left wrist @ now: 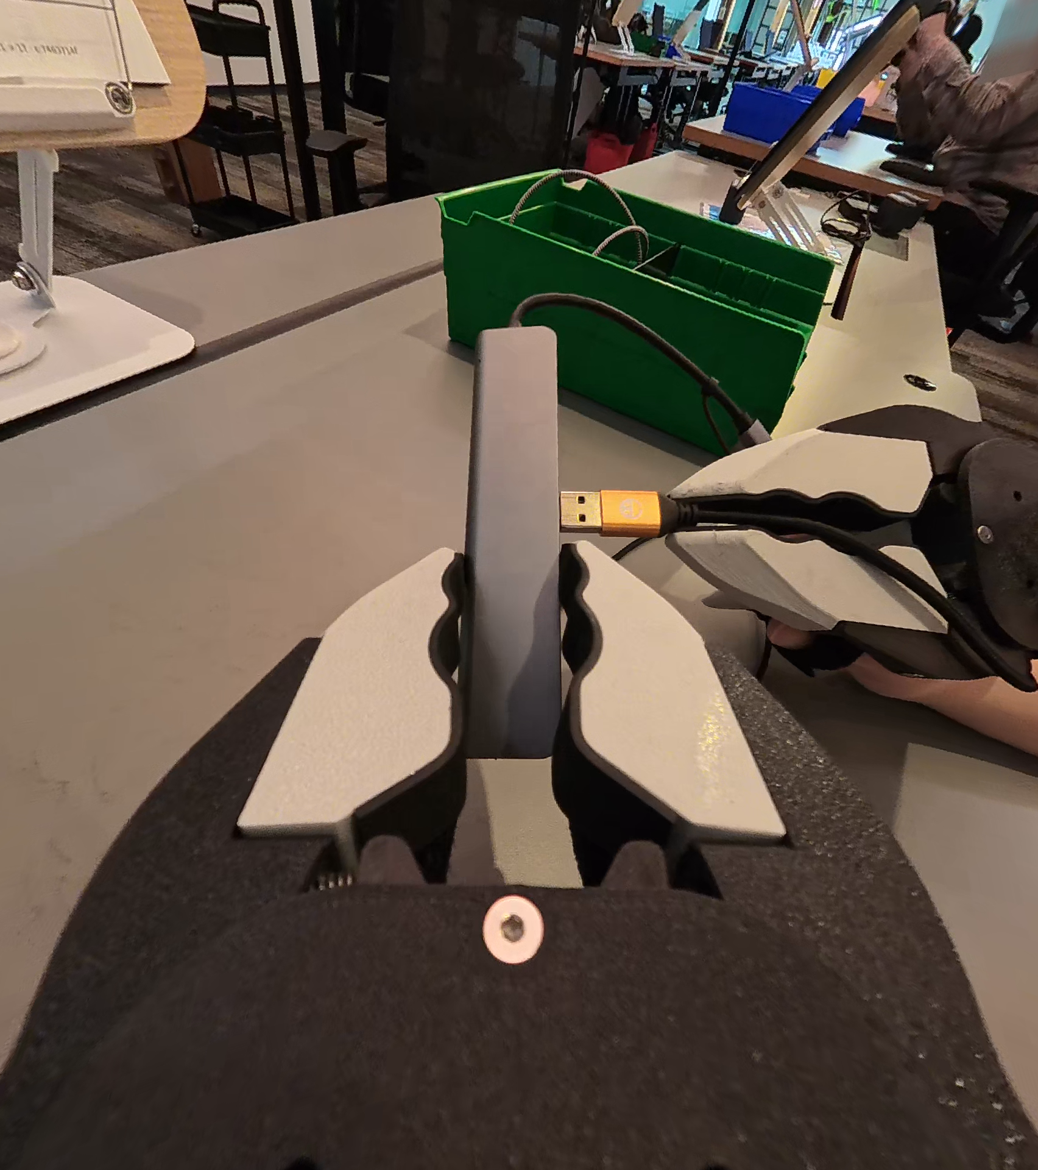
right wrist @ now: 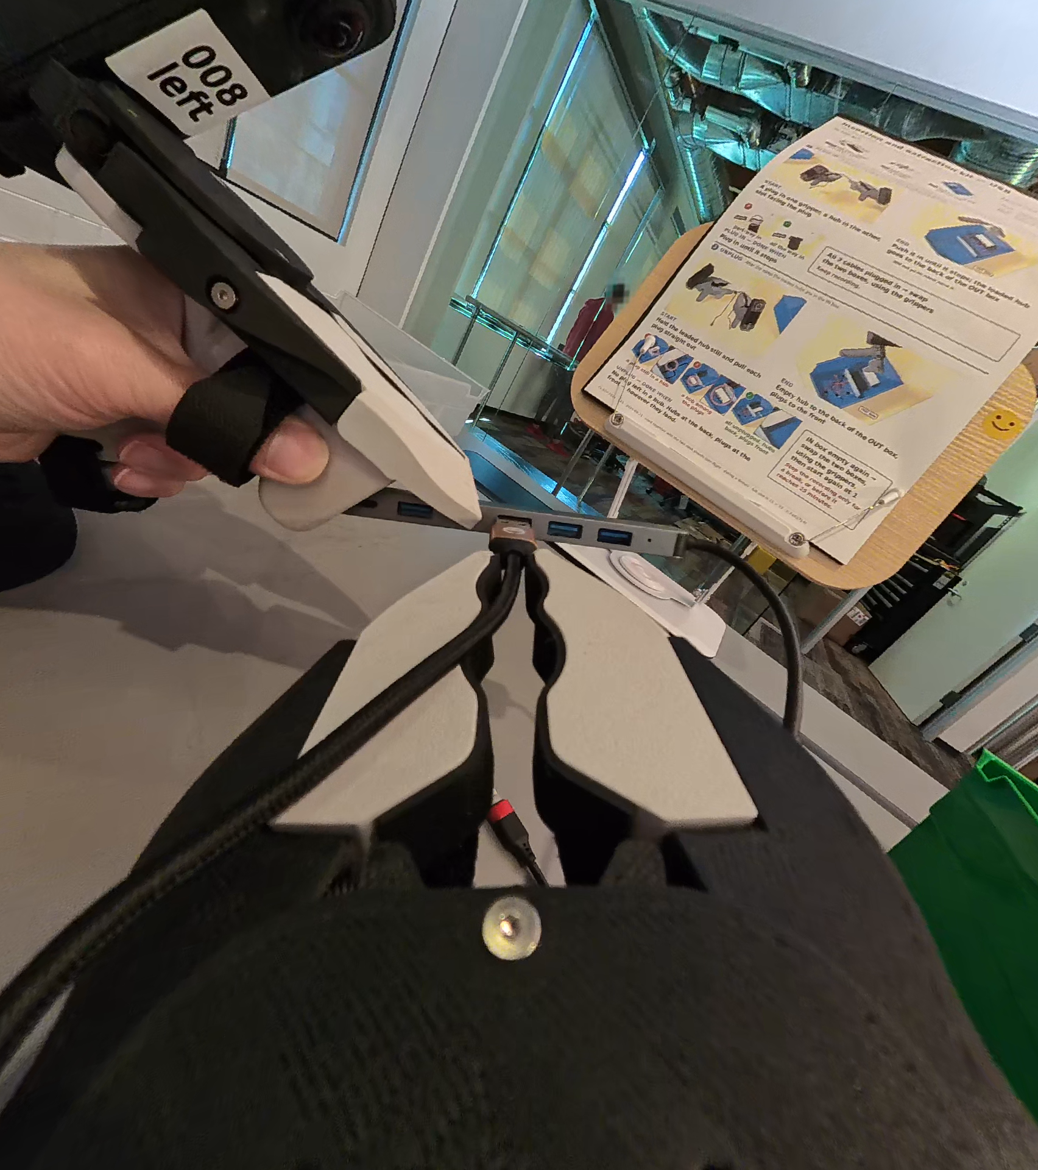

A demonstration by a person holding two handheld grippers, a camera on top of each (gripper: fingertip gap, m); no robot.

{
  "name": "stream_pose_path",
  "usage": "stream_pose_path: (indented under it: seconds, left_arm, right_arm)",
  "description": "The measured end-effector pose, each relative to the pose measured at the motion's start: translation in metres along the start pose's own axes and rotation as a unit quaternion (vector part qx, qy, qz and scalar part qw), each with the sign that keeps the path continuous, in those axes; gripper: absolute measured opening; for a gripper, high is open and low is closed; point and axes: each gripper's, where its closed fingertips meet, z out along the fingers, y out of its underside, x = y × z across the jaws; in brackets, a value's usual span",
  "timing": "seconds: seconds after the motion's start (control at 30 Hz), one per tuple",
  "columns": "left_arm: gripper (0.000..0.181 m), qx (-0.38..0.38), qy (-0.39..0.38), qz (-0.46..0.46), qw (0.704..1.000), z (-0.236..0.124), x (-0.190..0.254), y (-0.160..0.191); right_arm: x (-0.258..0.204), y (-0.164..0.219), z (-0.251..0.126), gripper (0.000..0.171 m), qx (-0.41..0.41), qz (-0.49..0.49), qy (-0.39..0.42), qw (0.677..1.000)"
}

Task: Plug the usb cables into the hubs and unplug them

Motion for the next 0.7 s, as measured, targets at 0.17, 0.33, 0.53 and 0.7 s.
stream_pose_path:
  seconds: [0.17,0.33,0.53,0.7]
  left_arm:
    - [0.028,0.000,0.003,0.001,1.000,-0.0010,0.0005,-0.0002]
    - [0.028,-0.004,-0.001,0.005,1.000,-0.0006,0.0001,0.0012]
    - [0.028,-0.004,-0.003,0.012,1.000,0.0001,0.0008,0.0014]
    - [0.028,-0.007,-0.002,0.020,1.000,0.0016,0.0031,0.0020]
  right_arm:
    - [-0.0001,-0.0003,-0.0002,0.008,0.002,-0.006,-0.001,1.000]
    - [-0.0004,0.0003,0.0003,0.008,0.006,0.000,-0.007,1.000]
    - [0.0000,0.0001,0.0008,0.008,0.006,0.006,-0.006,1.000]
    - [0.0009,0.0021,0.0017,0.008,0.002,0.008,-0.006,1.000]
